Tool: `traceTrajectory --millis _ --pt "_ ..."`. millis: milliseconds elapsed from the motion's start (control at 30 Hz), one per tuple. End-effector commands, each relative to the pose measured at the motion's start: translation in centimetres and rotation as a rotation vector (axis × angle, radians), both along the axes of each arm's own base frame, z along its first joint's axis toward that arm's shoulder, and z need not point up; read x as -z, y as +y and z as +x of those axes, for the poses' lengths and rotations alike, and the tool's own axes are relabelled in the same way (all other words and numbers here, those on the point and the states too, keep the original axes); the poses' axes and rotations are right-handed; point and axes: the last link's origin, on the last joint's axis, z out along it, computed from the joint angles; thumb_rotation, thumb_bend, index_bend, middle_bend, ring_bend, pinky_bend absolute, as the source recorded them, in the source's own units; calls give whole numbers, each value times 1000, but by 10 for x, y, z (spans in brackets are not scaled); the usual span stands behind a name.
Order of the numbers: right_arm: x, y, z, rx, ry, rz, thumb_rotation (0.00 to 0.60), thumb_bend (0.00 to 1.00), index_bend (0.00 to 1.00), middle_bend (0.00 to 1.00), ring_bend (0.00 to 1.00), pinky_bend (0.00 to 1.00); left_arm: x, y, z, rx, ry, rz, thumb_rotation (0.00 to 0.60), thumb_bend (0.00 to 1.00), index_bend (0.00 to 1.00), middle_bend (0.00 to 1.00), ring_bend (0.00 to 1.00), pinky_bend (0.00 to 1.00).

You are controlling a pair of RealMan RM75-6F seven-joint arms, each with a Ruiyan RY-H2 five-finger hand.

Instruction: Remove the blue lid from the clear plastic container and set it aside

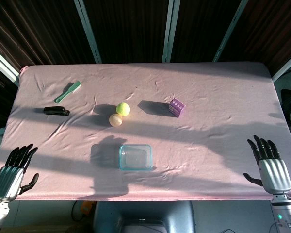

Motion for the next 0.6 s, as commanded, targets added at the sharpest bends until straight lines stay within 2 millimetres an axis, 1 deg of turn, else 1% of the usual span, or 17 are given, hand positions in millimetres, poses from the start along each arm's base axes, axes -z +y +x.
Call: traceTrajectory --millis 33,167,300,467,600 --pt "-2 0 1 -5 -6 -8 600 194 0 0 0 0 5 3 2 11 -17 -27 600 354 0 0 0 0" --pt "-3 2 1 -4 -7 -7 600 193 0 0 0 0 15 6 9 65 -40 -70 600 342 0 0 0 0" --pt "-6 3 0 -2 -12 -12 600 193 0 0 0 0 39 9 27 192 -114 -179 600 315 0 0 0 0" --pt "-3 2 1 -4 -13 -1 600 194 0 0 0 0 71 17 60 352 -164 -322 600 283 0 0 0 0" --pt "2 3 2 -6 -10 31 600 193 0 0 0 0 95 25 83 387 -229 -433 600 272 0 0 0 0"
